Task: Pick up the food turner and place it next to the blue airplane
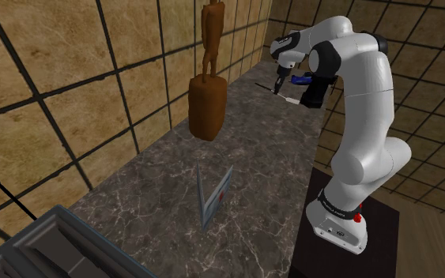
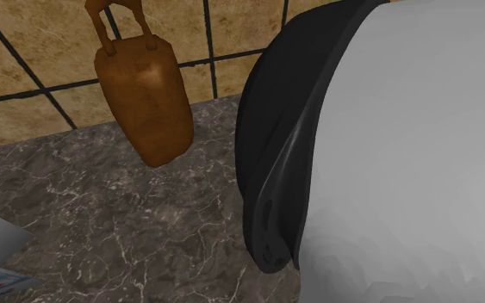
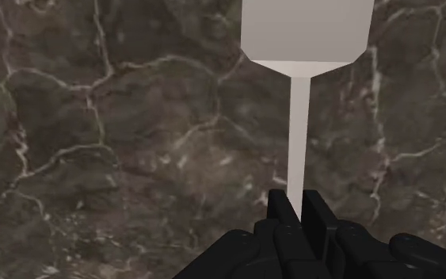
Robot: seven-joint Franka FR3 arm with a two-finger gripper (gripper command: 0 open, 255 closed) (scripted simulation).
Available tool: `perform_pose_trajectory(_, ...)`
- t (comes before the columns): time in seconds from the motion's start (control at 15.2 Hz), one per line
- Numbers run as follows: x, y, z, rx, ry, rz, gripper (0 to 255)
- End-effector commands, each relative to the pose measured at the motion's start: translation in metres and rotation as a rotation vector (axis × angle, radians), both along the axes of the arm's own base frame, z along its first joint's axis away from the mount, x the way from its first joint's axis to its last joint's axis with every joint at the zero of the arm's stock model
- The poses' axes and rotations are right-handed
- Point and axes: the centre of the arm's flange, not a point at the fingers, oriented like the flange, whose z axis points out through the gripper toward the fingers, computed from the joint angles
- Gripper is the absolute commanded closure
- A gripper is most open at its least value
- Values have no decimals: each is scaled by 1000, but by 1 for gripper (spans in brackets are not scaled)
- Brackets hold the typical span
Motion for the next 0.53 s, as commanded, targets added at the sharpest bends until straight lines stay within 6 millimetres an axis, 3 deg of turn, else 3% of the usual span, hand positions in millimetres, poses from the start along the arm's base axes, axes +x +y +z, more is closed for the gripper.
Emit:
perform_pose_trajectory(0.0,-1,-1,0,0,1,-1,255)
perform_pose_trajectory(0.13,-1,-1,0,0,1,-1,255)
perform_pose_trajectory(0.2,-1,-1,-1,0,1,-1,0)
perform_pose_trajectory(0.46,-1,-1,-1,0,1,-1,0)
